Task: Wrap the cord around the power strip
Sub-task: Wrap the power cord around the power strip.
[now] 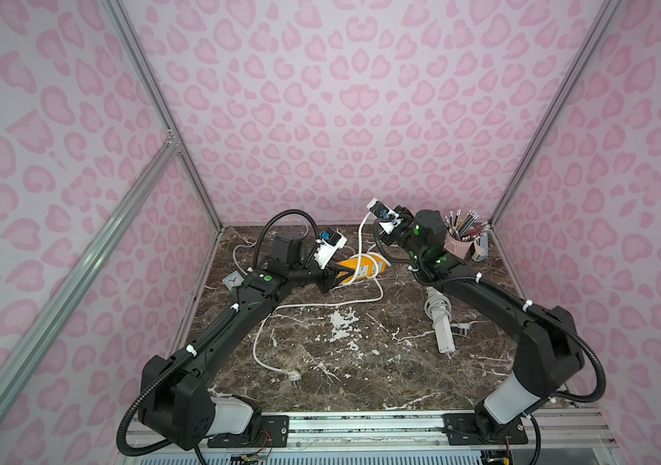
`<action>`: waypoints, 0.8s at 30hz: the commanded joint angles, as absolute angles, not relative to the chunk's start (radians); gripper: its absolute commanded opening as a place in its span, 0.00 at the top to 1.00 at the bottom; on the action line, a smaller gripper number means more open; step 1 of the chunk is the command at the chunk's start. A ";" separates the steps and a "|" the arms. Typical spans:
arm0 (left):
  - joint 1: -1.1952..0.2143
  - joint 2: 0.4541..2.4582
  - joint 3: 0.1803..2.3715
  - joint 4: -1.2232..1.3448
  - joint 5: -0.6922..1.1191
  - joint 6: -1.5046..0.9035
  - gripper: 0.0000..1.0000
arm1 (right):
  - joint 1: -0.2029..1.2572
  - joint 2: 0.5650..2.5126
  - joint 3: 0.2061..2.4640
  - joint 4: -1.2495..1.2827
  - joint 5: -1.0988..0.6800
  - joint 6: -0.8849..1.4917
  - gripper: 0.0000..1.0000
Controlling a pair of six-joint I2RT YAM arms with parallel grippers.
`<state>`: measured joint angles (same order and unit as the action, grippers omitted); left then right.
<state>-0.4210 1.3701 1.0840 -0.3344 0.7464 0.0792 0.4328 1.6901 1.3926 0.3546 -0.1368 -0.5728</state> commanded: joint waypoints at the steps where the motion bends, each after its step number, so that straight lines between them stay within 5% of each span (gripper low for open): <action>1: -0.428 1.318 1.051 -0.161 1.054 0.014 0.97 | 0.361 1.767 1.481 0.291 -0.445 -0.379 1.00; 5: -0.429 1.263 0.999 0.131 1.096 -0.195 0.97 | 0.307 1.834 1.433 0.389 -0.688 -0.180 1.00; 13: -0.430 1.251 0.938 0.683 1.066 -0.601 0.97 | 0.352 1.882 1.225 0.810 -0.673 0.131 0.97; 20: -0.430 1.264 0.926 0.804 0.949 -0.700 0.97 | 0.412 1.945 1.165 0.959 -0.488 0.228 0.65; 24: -0.430 1.264 0.925 0.830 0.915 -0.732 0.97 | 0.447 1.985 1.160 1.005 -0.391 0.240 0.57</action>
<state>-0.4309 1.2659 0.9230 0.6884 0.9501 -0.6796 0.4290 1.9697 1.1614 0.8925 -0.4995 0.1986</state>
